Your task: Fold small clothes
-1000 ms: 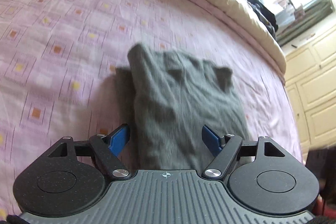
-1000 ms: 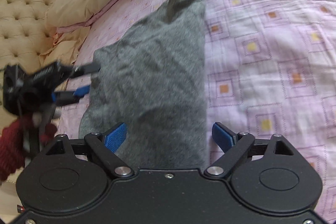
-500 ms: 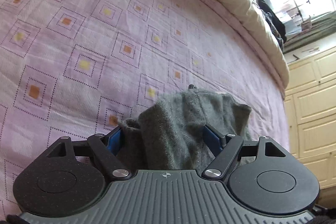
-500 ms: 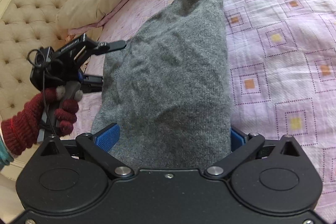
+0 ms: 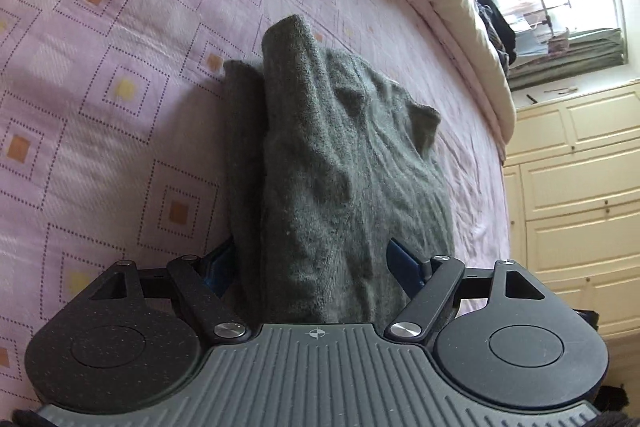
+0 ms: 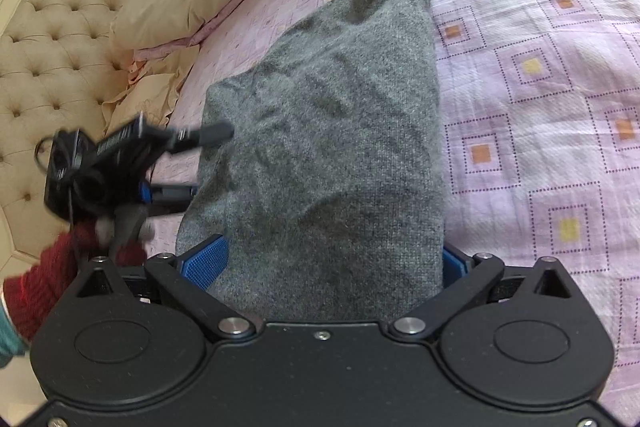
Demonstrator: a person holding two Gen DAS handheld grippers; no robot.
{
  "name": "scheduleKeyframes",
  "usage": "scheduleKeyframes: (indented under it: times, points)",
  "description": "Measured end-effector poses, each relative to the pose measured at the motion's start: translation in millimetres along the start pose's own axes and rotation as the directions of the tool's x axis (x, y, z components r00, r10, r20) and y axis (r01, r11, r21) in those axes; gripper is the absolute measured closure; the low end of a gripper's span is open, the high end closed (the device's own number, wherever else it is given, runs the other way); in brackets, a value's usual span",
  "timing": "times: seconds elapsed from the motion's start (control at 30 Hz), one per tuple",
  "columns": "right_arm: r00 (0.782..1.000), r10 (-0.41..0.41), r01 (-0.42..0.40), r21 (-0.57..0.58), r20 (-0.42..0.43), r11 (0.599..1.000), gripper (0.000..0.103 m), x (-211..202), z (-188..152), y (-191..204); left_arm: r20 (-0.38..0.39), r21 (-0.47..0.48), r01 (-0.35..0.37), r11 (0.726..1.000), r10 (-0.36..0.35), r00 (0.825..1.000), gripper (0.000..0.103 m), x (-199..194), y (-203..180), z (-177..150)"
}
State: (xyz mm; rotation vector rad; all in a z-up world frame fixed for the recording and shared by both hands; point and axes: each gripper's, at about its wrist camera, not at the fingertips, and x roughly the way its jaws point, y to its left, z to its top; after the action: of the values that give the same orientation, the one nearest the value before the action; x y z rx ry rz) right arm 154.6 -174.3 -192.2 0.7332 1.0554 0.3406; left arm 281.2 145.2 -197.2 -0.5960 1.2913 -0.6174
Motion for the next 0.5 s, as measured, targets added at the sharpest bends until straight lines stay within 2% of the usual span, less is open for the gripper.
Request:
scheduleKeyframes:
  times: [0.2,0.23,0.27,0.3,0.33,0.37,0.4,0.43,0.47,0.5]
  points:
    - [1.000,0.005,-0.006,0.038,0.022,0.999,0.003,-0.9,-6.6,0.5,0.054,-0.032,-0.019,0.999,0.021,0.998,0.026,11.5,-3.9,54.4]
    - [1.000,0.009,-0.011,0.056,0.030,0.998,0.015,-1.2,-6.9,-0.9,0.060,-0.031,-0.025,0.999,0.027,0.998,0.026,13.9,-4.5,61.5]
    - [0.999,0.010,-0.013,0.082,0.037,0.997,0.043,-1.9,-6.9,-3.3,0.063,-0.030,-0.038,0.999,0.040,0.997,0.027,18.7,-7.1,69.5]
    - [1.000,-0.005,0.002,0.105,0.031,0.994,0.061,-1.6,-6.7,-5.6,0.064,-0.031,-0.036,0.999,0.038,0.997,0.028,22.6,-7.9,75.0]
    - [0.999,-0.030,0.028,0.112,0.019,0.993,0.072,-0.8,-6.7,-6.5,0.063,-0.038,-0.020,0.999,0.022,0.998,0.028,25.2,-7.2,78.5]
    - [0.999,-0.035,0.032,0.106,0.017,0.994,0.072,-1.7,-7.3,-5.1,0.063,-0.044,-0.005,0.999,0.007,0.998,0.032,27.2,-6.4,80.6]
    - [0.999,-0.032,0.030,0.099,0.019,0.995,0.072,-2.9,-7.9,-3.3,0.061,-0.046,-0.007,0.999,0.010,0.998,0.060,28.5,-5.9,81.2]
    - [0.999,-0.038,0.036,0.097,0.018,0.995,0.073,-4.4,-8.5,-1.3,0.051,-0.040,-0.032,0.999,0.034,0.998,0.079,29.4,-5.2,80.8]
    - [0.999,-0.036,0.034,0.107,0.017,0.994,0.073,-6.7,-9.1,-0.2,0.044,-0.023,-0.056,0.998,0.057,0.997,0.088,30.0,-6.4,79.6]
    - [0.999,-0.026,0.023,0.121,0.022,0.992,0.073,-10.1,-10.3,-0.3,0.044,0.004,-0.057,0.998,0.057,0.997,0.088,28.9,-9.1,76.9]
